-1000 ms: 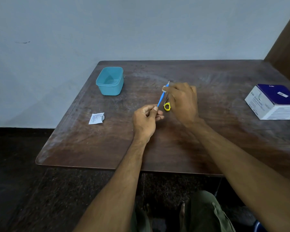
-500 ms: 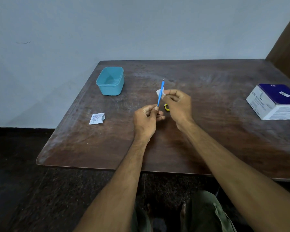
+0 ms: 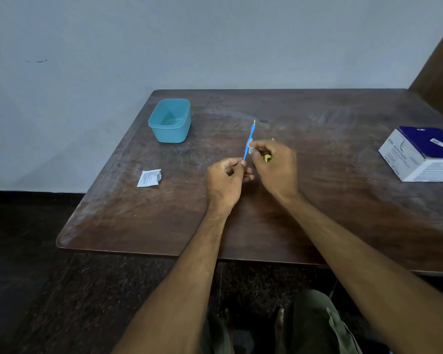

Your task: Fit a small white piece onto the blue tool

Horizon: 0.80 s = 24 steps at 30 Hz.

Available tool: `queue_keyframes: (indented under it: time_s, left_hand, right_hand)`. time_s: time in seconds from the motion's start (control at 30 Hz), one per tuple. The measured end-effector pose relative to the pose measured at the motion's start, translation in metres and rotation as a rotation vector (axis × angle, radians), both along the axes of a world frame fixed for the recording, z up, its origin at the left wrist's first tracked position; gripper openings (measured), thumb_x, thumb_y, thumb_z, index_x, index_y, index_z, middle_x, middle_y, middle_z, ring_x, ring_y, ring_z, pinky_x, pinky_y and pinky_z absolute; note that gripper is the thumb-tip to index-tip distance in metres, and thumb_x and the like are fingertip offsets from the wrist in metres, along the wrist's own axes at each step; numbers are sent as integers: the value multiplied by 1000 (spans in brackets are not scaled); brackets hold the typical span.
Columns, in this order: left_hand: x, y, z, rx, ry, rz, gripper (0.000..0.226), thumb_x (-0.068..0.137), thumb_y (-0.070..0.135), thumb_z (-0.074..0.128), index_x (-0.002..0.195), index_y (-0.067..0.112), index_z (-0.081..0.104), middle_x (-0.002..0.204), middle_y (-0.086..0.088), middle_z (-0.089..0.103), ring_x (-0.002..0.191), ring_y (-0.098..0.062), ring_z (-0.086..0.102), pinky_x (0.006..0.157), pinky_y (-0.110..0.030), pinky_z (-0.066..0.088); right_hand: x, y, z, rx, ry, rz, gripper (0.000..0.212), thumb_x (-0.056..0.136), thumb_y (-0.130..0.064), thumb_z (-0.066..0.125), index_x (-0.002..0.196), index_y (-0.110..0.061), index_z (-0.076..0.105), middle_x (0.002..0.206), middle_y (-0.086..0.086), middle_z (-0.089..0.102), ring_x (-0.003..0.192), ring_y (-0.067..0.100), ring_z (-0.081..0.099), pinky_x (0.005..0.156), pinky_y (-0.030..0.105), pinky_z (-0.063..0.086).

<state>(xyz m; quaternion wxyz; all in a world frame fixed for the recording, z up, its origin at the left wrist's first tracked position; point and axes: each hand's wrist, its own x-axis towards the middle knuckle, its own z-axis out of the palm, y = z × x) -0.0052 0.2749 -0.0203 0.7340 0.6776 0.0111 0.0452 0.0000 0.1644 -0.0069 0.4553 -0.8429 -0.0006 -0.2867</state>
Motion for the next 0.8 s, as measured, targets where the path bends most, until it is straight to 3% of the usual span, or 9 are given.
queue_keyframes:
  time_s: [0.07, 0.2, 0.37, 0.47, 0.53, 0.63, 0.8]
  left_hand:
    - [0, 0, -1, 19, -5, 3, 12, 93, 2, 58, 92, 4, 69, 73, -12, 71, 62, -17, 69, 71, -32, 60]
    - [0, -1, -1, 8, -2, 9, 9, 92, 3, 60, 88, 5, 68, 74, -12, 71, 64, -15, 70, 69, -28, 59]
    - [4, 2, -8, 170, -41, 111, 19, 86, 11, 67, 72, 25, 67, 70, 4, 72, 64, -8, 67, 64, -29, 56]
    - [3, 0, -5, 91, -37, 78, 15, 89, 6, 64, 79, 17, 68, 71, 1, 72, 64, -7, 69, 64, -25, 56]
    - [1, -2, -2, 6, -17, 45, 9, 92, 2, 60, 88, 6, 66, 73, -6, 71, 64, -9, 69, 65, -21, 57]
    - [0, -2, -2, -11, -31, 48, 8, 93, 2, 59, 90, 6, 66, 73, -6, 70, 63, -10, 70, 65, -20, 57]
    - [1, -1, -3, -32, -28, 40, 10, 94, 3, 57, 91, 7, 66, 74, -7, 70, 65, -11, 70, 66, -20, 57]
  right_hand:
    - [1, 0, 8, -170, -80, -29, 18, 84, -18, 61, 95, -21, 75, 89, -7, 72, 81, 9, 64, 79, 36, 52]
    - [16, -3, 22, -437, -91, -50, 18, 87, -15, 59, 96, -12, 74, 95, 7, 67, 93, 28, 62, 72, 36, 49]
    - [1, 7, 4, -728, -41, 56, 12, 91, -9, 57, 91, -2, 67, 95, 12, 56, 87, 33, 55, 81, 56, 49]
    - [7, -1, 17, -767, -13, 82, 9, 85, -4, 61, 92, 2, 62, 98, 15, 54, 92, 34, 52, 72, 48, 51]
    - [19, -11, 30, -809, 22, 61, 24, 78, 4, 61, 102, 4, 63, 103, 18, 53, 94, 37, 52, 65, 41, 48]
    - [28, -18, 40, -819, 47, 24, 37, 76, 8, 60, 112, 0, 62, 110, 17, 53, 97, 35, 51, 66, 37, 45]
    - [9, -5, 32, -852, -19, 87, 25, 73, 4, 60, 96, 1, 68, 101, 21, 60, 86, 39, 59, 60, 36, 45]
